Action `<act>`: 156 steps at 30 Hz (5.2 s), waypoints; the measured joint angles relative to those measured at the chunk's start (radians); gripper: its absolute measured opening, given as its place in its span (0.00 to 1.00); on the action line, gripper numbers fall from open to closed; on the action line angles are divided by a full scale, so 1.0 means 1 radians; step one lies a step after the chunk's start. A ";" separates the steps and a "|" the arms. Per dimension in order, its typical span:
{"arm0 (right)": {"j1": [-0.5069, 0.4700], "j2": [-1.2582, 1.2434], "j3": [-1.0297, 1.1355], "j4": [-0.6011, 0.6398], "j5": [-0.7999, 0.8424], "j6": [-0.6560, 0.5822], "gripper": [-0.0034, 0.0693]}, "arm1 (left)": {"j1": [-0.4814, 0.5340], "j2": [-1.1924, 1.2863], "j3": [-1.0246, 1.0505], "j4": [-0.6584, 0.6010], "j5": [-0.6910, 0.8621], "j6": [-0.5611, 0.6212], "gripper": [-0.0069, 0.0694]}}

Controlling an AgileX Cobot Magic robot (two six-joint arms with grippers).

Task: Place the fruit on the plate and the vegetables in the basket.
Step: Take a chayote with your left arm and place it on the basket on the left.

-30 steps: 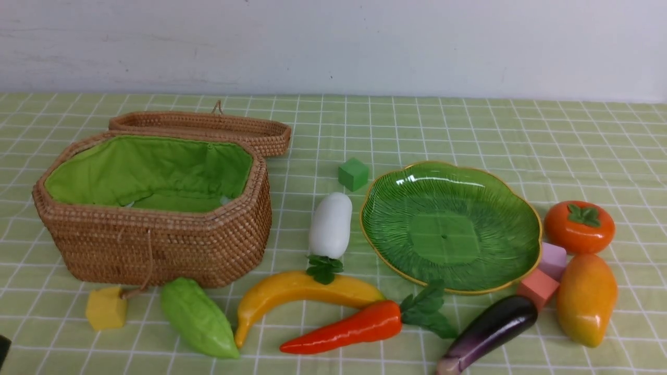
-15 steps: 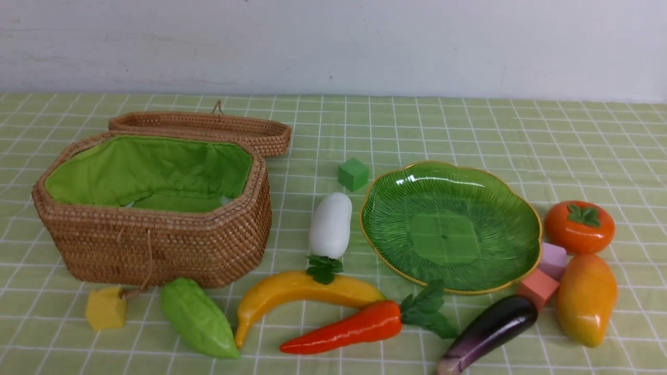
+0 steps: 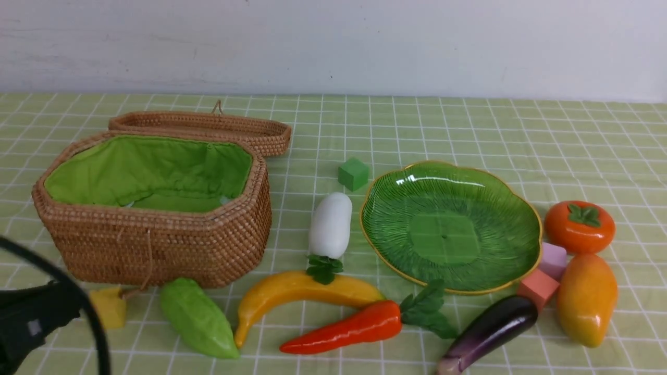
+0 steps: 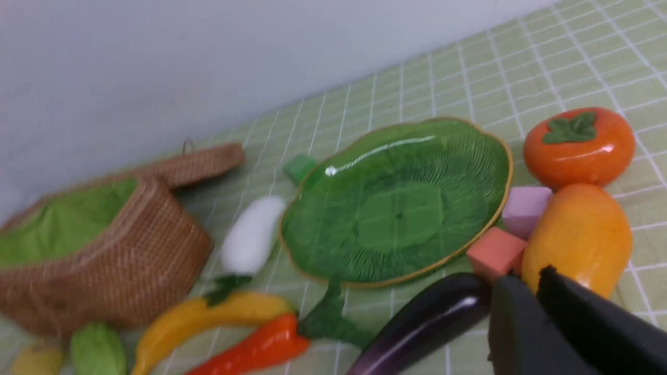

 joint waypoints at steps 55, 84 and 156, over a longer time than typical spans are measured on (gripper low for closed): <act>0.126 0.366 -0.545 0.185 0.518 -0.551 0.10 | -0.516 1.081 -0.370 1.014 -0.022 -1.178 0.81; 0.126 0.366 -0.545 0.188 0.518 -0.559 0.12 | -0.516 1.112 -0.378 1.032 0.079 -1.175 0.74; 0.126 0.365 -0.545 0.208 0.380 -0.562 0.14 | -0.323 0.853 -0.695 0.956 -0.035 -0.028 0.68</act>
